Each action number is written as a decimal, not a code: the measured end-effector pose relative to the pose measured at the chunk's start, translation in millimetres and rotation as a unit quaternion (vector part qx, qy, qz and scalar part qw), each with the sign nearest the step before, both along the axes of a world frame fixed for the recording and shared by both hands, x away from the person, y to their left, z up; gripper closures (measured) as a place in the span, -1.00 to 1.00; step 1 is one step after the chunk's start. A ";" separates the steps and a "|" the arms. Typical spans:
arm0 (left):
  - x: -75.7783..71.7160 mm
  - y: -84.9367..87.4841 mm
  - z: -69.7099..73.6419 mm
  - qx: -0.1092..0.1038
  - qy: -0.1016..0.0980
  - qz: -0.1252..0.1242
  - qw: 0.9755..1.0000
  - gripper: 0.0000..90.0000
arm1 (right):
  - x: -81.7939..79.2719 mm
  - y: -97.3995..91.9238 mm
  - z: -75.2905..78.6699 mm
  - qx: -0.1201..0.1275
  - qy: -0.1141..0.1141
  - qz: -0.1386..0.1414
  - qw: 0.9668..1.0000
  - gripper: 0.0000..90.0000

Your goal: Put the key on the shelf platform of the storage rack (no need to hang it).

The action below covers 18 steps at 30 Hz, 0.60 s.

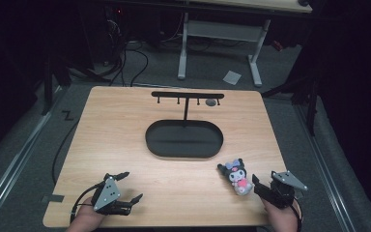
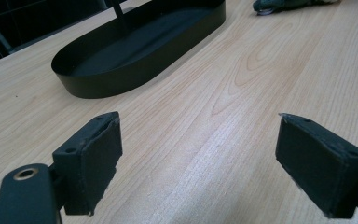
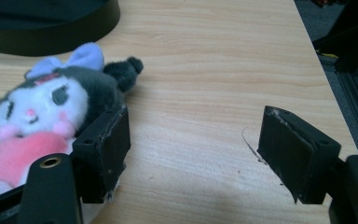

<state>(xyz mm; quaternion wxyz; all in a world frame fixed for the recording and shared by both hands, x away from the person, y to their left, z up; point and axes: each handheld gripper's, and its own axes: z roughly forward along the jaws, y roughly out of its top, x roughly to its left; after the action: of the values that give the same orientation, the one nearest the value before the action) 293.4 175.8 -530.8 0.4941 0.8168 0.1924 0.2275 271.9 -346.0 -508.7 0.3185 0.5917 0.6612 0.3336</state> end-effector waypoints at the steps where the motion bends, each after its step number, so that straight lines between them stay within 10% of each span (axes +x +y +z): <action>1: -0.1 0.1 0.0 -0.001 0.000 0.000 1.000 -0.67 | 0.5 0.4 1.3 0.001 -0.001 0.001 1.000 -0.44; 18: -0.8 1.0 0.2 -0.002 -0.002 -0.005 1.000 -0.67 | 3.3 4.3 31.9 -0.055 0.053 0.012 0.997 -0.42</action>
<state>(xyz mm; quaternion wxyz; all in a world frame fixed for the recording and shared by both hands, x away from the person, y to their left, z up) 292.6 176.8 -530.6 0.4974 0.8163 0.1876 0.2261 275.1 -341.7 -476.8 0.3110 0.5824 0.7014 0.2686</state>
